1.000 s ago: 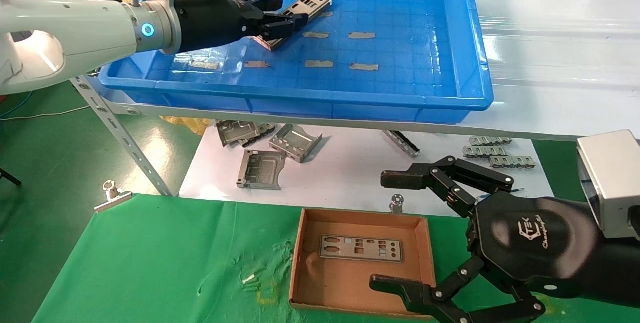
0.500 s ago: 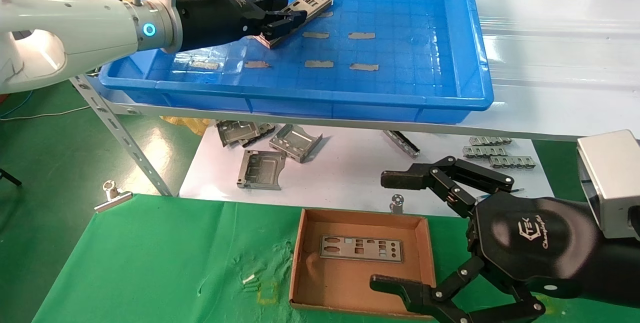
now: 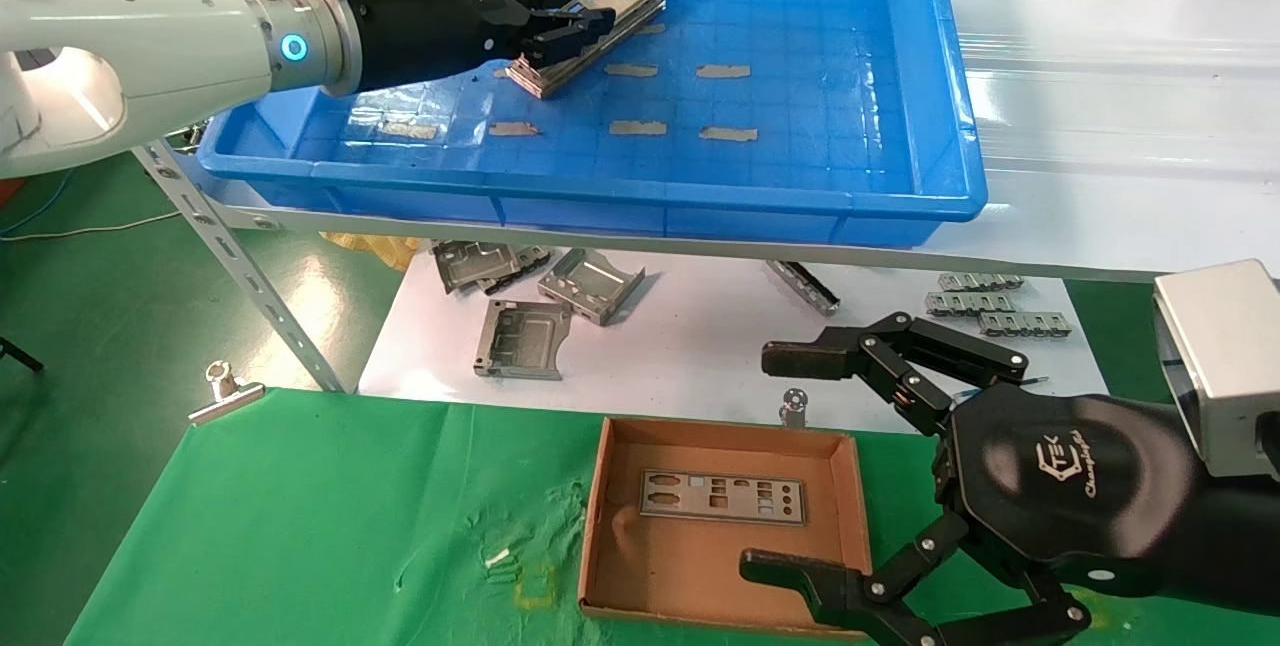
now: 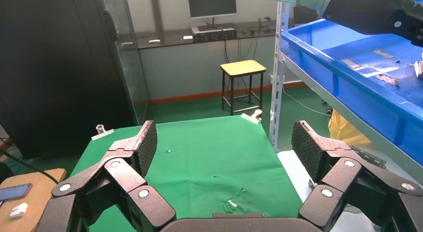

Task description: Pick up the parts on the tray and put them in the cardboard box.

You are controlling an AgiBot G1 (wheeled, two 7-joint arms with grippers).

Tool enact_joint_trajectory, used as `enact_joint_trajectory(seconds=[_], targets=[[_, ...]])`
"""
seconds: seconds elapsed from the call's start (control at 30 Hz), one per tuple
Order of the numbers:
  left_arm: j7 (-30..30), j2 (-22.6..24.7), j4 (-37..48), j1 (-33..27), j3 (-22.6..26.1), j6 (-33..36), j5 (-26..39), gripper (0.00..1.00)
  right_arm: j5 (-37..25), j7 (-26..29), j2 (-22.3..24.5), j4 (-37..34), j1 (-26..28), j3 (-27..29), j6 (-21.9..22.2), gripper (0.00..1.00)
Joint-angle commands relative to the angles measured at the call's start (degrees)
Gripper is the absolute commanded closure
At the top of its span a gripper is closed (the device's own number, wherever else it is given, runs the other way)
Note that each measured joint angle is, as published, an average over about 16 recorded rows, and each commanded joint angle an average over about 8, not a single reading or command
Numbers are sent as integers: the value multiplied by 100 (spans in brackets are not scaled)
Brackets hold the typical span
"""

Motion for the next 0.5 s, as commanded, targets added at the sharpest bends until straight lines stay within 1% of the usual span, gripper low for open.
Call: enact_joint_trajectory(seconds=[0.03, 0.33, 0.5], targets=[[3, -1, 6, -7, 9, -3, -11, 100, 0, 0, 0, 0, 0, 0, 0, 0], [-1, -11, 6, -53, 14, 33, -111, 100, 0, 0, 0, 0, 0, 0, 0, 0], [18, -52, -18, -145, -19, 262, -213, 100, 0, 0, 0, 0, 0, 0, 0, 0]])
